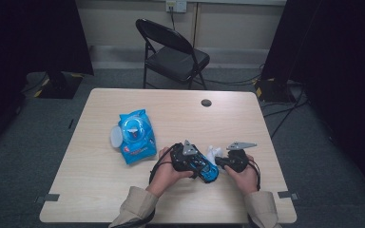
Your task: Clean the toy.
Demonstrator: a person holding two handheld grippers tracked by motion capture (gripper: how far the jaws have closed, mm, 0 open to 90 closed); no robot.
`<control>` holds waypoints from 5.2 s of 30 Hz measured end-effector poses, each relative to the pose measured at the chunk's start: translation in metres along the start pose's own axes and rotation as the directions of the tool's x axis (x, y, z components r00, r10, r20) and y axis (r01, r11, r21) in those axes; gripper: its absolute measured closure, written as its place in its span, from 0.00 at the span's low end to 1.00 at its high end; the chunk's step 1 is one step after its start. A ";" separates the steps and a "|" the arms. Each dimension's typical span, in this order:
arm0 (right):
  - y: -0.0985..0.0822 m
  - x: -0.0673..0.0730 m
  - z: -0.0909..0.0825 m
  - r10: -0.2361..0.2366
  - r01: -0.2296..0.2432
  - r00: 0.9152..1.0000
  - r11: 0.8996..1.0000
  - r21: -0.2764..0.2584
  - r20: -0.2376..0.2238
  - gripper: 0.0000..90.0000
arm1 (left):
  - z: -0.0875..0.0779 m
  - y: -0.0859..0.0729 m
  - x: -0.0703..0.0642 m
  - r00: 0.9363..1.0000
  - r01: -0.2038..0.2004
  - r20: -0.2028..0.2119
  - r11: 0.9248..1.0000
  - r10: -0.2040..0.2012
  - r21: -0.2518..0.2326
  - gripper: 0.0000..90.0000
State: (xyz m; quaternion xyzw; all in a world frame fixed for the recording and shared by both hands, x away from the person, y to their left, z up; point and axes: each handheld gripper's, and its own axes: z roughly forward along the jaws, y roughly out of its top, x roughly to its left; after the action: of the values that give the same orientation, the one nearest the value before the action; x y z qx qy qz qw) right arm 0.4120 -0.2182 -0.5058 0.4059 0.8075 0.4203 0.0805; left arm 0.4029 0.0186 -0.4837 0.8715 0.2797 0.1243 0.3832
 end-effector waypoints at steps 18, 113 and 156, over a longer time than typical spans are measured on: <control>-0.026 0.005 -0.029 -0.014 0.014 1.000 1.000 -0.003 0.011 0.98 | 0.001 0.001 0.000 1.000 0.000 -0.001 1.000 0.000 0.000 0.22; 0.036 0.075 0.007 -0.167 0.170 0.985 0.979 -0.110 0.034 0.27 | -0.072 -0.081 0.011 0.994 0.001 0.110 0.999 -0.007 0.052 0.37; 0.060 0.064 0.068 -0.184 0.174 0.981 0.972 0.157 0.055 0.21 | -0.107 -0.092 0.044 0.986 0.093 0.142 0.995 -0.089 -0.020 0.91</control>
State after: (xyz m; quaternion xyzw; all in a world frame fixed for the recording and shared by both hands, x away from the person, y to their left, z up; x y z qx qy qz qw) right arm 0.4372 -0.1108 -0.4911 0.3506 0.8672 0.3344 0.1148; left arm 0.3564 0.1592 -0.4789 0.8592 0.2897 0.0484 0.4189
